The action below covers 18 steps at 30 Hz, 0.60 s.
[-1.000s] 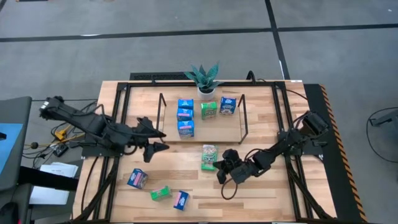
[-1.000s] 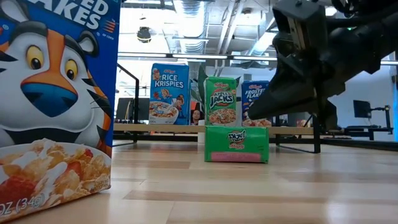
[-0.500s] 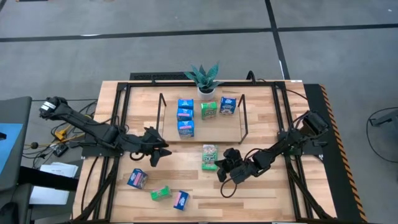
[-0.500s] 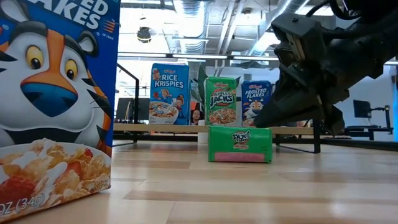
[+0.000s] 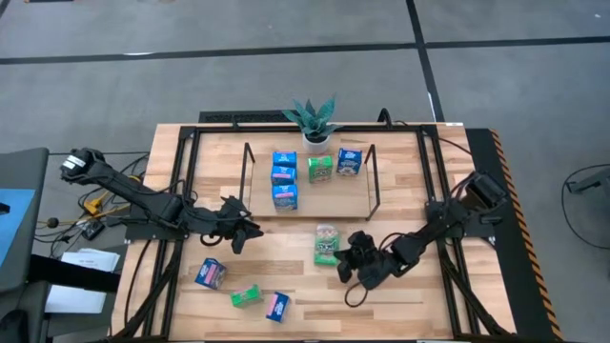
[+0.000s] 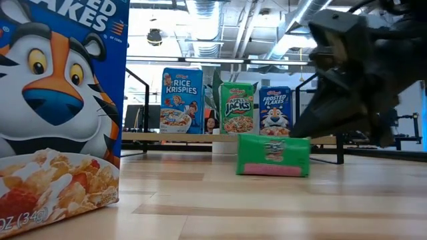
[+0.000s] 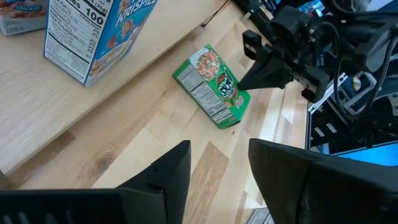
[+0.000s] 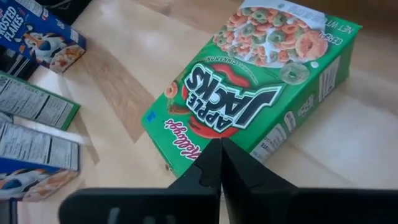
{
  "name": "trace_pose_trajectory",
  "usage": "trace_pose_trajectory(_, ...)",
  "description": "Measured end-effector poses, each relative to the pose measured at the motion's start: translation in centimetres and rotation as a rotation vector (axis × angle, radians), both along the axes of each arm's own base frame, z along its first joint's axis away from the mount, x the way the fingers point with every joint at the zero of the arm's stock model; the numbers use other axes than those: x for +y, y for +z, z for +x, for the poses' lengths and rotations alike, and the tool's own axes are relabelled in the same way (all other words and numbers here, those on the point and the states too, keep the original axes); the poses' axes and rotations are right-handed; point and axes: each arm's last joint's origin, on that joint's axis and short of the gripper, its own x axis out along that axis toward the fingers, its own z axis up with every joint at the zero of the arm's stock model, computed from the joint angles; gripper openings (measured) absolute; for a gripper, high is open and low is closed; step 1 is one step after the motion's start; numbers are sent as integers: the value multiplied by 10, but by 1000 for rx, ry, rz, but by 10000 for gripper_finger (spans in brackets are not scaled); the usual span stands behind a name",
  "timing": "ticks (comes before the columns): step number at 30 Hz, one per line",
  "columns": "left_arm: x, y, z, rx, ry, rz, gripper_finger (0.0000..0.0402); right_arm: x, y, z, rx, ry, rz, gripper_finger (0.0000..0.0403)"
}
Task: Stack cereal on shelf
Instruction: Put the right green cereal box on the shelf aligned with the other green cereal box
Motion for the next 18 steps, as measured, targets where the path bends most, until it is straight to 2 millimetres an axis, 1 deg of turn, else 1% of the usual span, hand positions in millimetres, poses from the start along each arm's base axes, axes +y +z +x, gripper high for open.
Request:
trace_pose_trajectory(2,0,0,0,0,0,0,149,5,-1,-4,-5,-7,13,25)
trace_pose_trajectory(8,0,0,0,1,1,1,148,17,-2,-14,2,7,32,6)
trace_pose_trajectory(14,0,0,0,2,6,-10,148,24,-7,-28,48,-16,44,25)
trace_pose_trajectory(17,0,0,0,2,7,-10,148,26,-15,-38,118,5,43,26)
trace_pose_trajectory(18,0,0,0,2,9,-9,148,27,-13,-39,121,0,52,24)
